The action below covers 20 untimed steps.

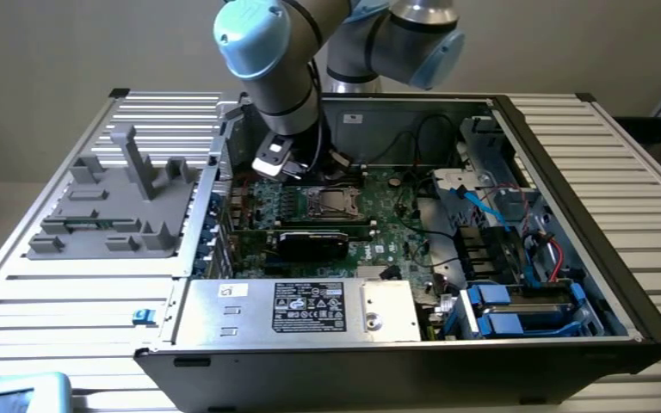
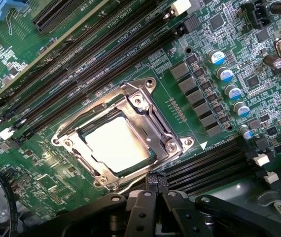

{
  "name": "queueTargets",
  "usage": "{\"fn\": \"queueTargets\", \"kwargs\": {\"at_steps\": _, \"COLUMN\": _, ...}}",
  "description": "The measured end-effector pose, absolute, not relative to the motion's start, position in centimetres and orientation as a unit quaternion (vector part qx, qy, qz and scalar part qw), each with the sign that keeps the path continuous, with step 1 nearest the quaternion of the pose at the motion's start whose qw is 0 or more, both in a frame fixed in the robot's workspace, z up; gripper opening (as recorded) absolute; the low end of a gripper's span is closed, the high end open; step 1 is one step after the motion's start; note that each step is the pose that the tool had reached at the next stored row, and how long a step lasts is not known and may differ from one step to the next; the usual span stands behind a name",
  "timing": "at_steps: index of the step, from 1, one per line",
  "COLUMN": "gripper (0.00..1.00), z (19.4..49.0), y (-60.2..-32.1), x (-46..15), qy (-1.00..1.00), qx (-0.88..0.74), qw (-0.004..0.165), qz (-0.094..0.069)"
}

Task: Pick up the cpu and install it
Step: 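Install the first cpu locking lever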

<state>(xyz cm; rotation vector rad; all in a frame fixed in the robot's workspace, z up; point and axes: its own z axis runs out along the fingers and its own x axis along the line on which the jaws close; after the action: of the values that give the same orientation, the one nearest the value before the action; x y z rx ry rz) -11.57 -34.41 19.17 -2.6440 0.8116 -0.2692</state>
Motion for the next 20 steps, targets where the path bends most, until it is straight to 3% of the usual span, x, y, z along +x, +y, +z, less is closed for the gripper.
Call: {"fn": "queueTargets", "kwargs": {"at_steps": 20, "gripper": 0.11, "z": 19.2, "y": -34.4, "x": -10.4, "qy": 0.296, "qx": -0.933, "qw": 0.179, "qz": -0.096}}
